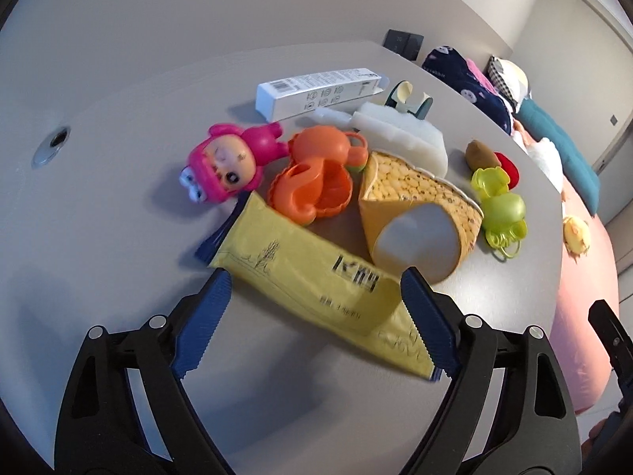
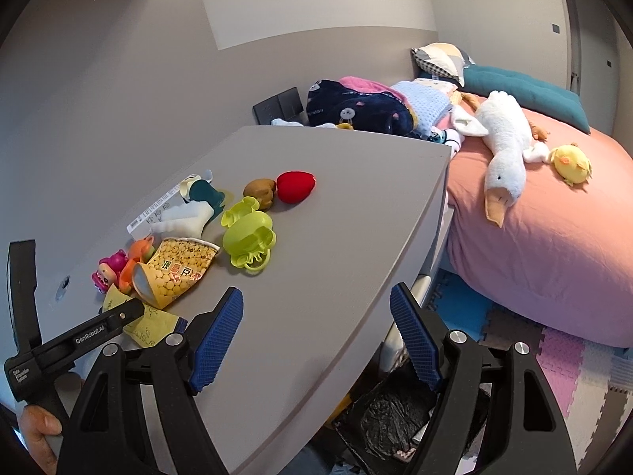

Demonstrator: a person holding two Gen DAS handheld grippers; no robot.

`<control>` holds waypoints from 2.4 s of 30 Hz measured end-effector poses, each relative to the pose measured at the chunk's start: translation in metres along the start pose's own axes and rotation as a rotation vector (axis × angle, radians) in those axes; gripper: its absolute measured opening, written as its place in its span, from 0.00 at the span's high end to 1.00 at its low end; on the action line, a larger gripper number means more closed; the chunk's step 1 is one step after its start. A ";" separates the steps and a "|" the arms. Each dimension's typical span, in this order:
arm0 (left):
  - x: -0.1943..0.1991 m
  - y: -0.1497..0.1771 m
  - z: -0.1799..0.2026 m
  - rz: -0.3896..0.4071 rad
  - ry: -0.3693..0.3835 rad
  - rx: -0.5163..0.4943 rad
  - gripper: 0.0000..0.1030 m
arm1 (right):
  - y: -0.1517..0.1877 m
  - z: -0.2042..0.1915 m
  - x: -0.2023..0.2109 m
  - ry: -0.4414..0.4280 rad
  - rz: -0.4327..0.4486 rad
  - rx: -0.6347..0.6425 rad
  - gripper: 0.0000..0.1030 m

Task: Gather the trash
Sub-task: 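Grasp the yellow snack wrapper with the left tool, then grasp the lime-green toy with the right tool while the left tool holds the wrapper, then carry wrapper and green toy over the bin and open both tools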

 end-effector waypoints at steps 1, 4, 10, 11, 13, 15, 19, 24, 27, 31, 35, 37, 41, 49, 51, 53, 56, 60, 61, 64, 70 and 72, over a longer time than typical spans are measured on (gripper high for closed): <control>-0.002 -0.002 0.002 0.001 -0.013 -0.013 0.19 | -0.001 -0.001 -0.001 -0.001 0.000 0.000 0.25; -0.006 -0.005 0.006 0.011 -0.066 -0.064 0.32 | -0.003 -0.006 -0.008 -0.006 -0.003 0.007 0.25; -0.008 -0.011 -0.008 0.034 -0.085 -0.091 0.61 | -0.008 -0.022 -0.026 -0.014 -0.019 0.036 0.25; -0.007 -0.010 -0.012 0.036 -0.076 -0.092 0.64 | -0.009 -0.026 -0.030 -0.017 -0.023 0.044 0.25; -0.006 -0.011 -0.018 0.038 -0.068 -0.089 0.67 | -0.010 -0.032 -0.038 -0.018 -0.032 0.057 0.25; -0.004 -0.010 -0.026 0.047 -0.072 -0.090 0.68 | -0.010 -0.037 -0.046 -0.024 -0.043 0.064 0.25; -0.003 -0.006 -0.036 0.059 -0.046 -0.060 0.69 | -0.015 -0.049 -0.064 -0.029 -0.065 0.072 0.25; -0.002 -0.005 -0.037 0.068 -0.039 -0.076 0.69 | -0.021 -0.063 -0.086 -0.015 -0.086 0.087 0.25; -0.001 -0.006 -0.034 0.075 -0.020 -0.085 0.71 | -0.021 -0.069 -0.100 0.012 -0.101 0.104 0.25; 0.000 -0.005 -0.032 0.079 0.008 -0.091 0.72 | -0.018 -0.070 -0.112 0.038 -0.118 0.117 0.28; -0.002 -0.007 -0.031 0.080 0.029 -0.086 0.73 | -0.014 -0.070 -0.114 0.069 -0.117 0.145 0.45; -0.001 -0.007 -0.031 0.079 0.044 -0.071 0.73 | -0.012 -0.069 -0.112 0.051 -0.129 0.139 0.45; 0.001 -0.005 -0.029 0.083 0.047 -0.070 0.73 | -0.006 -0.065 -0.102 0.044 -0.119 0.133 0.45; 0.020 -0.001 -0.021 0.111 0.046 -0.083 0.73 | 0.003 -0.054 -0.070 0.014 -0.104 0.104 0.45; 0.026 0.002 -0.017 0.117 0.051 -0.084 0.73 | 0.006 -0.051 -0.061 0.003 -0.097 0.095 0.45; 0.032 0.007 -0.014 0.123 0.057 -0.084 0.73 | 0.008 -0.048 -0.051 -0.002 -0.089 0.093 0.45; 0.037 0.013 -0.004 0.126 0.070 -0.095 0.73 | 0.010 -0.043 -0.038 -0.007 -0.078 0.086 0.45; 0.044 0.018 0.012 0.132 0.089 -0.118 0.73 | 0.014 -0.032 -0.019 -0.012 -0.061 0.066 0.45; 0.046 0.019 0.017 0.133 0.096 -0.125 0.73 | 0.015 -0.028 -0.016 -0.015 -0.060 0.060 0.45; 0.050 0.025 0.029 0.132 0.108 -0.144 0.73 | 0.019 -0.017 -0.003 -0.017 -0.051 0.047 0.45; 0.059 0.033 0.054 0.136 0.138 -0.188 0.73 | 0.022 0.002 0.021 -0.009 -0.023 0.027 0.45; 0.063 0.034 0.064 0.142 0.145 -0.206 0.73 | 0.023 0.010 0.030 -0.003 -0.009 0.018 0.45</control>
Point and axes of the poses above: each gripper's, at about its wrist camera, not at the fingertips, and x roughly against the way its jaws point, z to its right, y to its underside, the point moved 4 cm from there along -x, roughly the way its jaws point, and after that the axes turned 14 degrees about -x, right-handed, at the moved point
